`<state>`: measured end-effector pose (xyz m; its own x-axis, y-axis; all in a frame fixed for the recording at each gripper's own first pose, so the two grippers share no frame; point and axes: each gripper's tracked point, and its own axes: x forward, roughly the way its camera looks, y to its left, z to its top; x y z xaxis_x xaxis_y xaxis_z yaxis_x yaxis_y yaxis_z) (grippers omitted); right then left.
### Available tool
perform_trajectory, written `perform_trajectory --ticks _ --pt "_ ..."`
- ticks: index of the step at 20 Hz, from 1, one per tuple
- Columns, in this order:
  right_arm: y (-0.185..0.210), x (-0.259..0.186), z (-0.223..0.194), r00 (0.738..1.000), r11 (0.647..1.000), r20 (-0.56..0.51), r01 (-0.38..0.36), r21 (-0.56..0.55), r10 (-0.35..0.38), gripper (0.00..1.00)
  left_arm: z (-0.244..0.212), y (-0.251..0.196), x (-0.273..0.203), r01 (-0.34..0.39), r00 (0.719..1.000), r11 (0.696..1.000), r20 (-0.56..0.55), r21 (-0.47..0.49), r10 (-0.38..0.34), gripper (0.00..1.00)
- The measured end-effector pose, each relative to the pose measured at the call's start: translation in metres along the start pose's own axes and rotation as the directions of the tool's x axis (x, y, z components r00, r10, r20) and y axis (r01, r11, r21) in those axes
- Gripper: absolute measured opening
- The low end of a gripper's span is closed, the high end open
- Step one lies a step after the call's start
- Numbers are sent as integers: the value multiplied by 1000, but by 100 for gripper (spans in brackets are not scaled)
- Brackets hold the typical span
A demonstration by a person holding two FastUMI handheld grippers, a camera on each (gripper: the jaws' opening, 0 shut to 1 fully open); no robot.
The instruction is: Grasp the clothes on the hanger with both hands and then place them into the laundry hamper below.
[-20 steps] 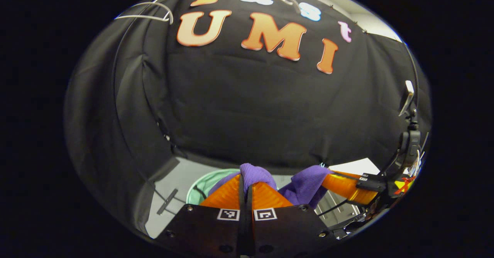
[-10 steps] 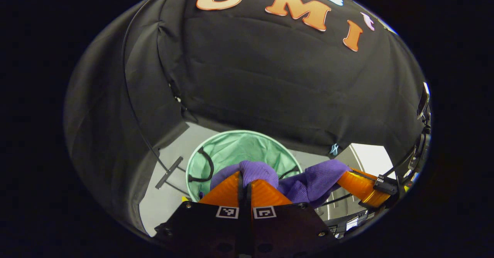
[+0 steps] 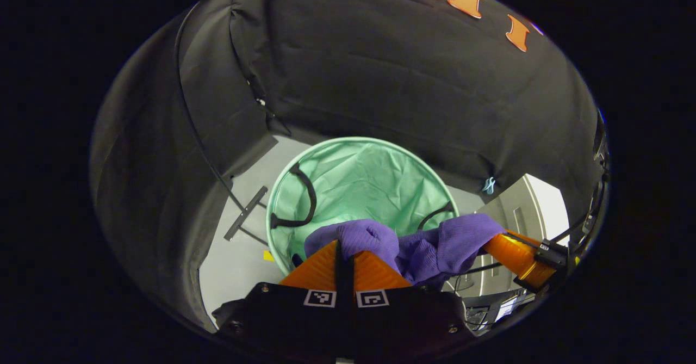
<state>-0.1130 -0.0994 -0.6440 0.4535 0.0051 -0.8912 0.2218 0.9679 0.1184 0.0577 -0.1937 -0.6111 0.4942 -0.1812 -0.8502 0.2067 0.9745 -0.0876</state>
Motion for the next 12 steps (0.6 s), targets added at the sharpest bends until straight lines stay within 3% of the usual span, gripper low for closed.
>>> perform_trajectory --ticks 5,8,9,12 --pt "-8 29 -27 994 999 -99 41 -16 -42 9 -29 12 23 -39 993 999 -109 -4 38 1" --pt "-8 42 -41 988 998 -149 47 -31 -52 9 -53 20 31 -83 973 997 -214 12 83 5" --pt "-8 47 -44 986 998 -159 48 -35 -53 9 -57 20 32 -84 968 996 -235 12 84 3" --pt "-10 52 -45 984 997 -163 61 -36 -66 9 -61 18 35 -84 965 996 -248 6 83 6"
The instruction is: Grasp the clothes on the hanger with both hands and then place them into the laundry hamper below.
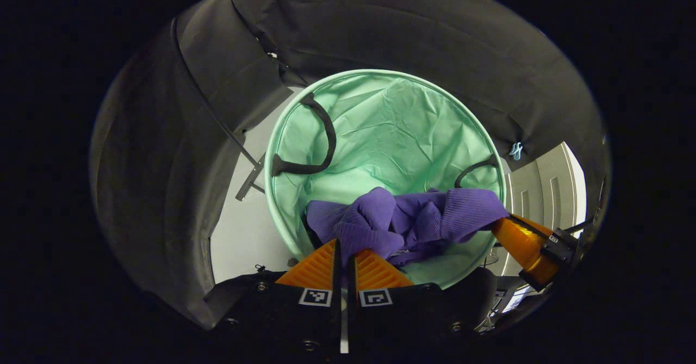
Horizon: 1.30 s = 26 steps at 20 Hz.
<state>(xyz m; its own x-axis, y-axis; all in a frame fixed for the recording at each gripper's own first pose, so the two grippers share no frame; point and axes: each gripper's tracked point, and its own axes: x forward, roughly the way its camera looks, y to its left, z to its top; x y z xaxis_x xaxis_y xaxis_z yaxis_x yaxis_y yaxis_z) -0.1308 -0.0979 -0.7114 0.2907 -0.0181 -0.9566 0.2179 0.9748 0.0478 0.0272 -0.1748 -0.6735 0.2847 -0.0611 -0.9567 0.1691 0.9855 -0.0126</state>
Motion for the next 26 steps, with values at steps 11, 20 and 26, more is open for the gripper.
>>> perform_trajectory --ticks 11,20,26 --pt "-6 -14 7 999 1000 50 11 17 -12 44 6 -14 -11 46 997 999 58 -10 -45 49" --pt "-5 -45 38 986 999 168 -2 54 -7 82 35 -15 -46 30 981 999 192 -32 -23 98" --pt "8 -73 84 947 998 321 -21 58 1 99 57 -19 -85 63 959 996 281 -58 -44 98"
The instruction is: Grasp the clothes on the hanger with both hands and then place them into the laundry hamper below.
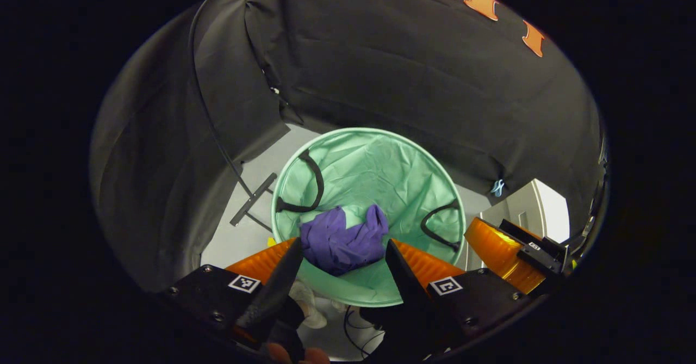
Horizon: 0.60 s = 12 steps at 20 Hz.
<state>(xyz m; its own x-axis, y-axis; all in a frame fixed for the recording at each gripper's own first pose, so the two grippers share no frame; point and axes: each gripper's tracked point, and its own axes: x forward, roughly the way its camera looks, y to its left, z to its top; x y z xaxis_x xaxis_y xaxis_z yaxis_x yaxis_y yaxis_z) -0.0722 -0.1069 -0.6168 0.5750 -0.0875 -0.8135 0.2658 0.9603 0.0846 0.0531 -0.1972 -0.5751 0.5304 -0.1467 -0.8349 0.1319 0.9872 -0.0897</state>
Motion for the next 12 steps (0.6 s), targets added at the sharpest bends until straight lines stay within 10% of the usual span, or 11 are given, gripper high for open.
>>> perform_trajectory --ticks 12 --pt "13 -122 93 930 1000 367 -12 -5 13 99 86 3 -152 29 931 999 363 26 -37 97"
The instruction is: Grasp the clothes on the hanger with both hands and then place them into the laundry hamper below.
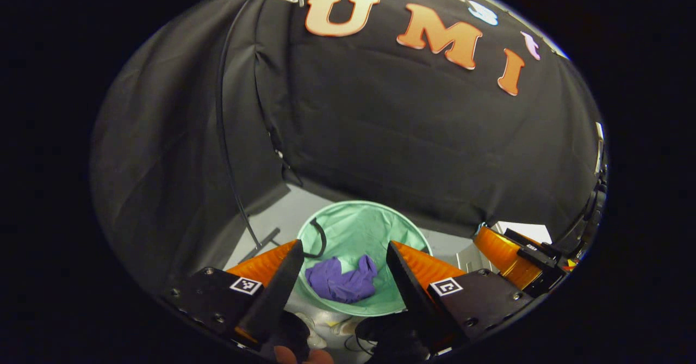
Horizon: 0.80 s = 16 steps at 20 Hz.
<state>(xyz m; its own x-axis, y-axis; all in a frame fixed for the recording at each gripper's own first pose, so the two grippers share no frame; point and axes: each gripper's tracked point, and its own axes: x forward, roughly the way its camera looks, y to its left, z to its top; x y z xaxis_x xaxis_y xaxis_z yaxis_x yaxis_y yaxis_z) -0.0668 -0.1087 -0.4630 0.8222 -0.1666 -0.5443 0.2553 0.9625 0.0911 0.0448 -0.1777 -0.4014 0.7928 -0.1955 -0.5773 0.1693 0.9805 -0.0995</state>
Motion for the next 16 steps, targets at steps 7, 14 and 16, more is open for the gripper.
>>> perform_trajectory --ticks 7,14,16 --pt "-5 -85 70 980 1000 201 0 0 0 98 62 -3 -73 24 976 1000 216 -11 -21 97" --pt "-14 -140 120 941 997 337 64 -52 -43 89 120 10 -151 29 901 1000 432 -13 -20 96" --pt "-14 -157 131 928 996 369 71 -59 -45 98 134 16 -170 31 874 999 485 -26 -15 96"
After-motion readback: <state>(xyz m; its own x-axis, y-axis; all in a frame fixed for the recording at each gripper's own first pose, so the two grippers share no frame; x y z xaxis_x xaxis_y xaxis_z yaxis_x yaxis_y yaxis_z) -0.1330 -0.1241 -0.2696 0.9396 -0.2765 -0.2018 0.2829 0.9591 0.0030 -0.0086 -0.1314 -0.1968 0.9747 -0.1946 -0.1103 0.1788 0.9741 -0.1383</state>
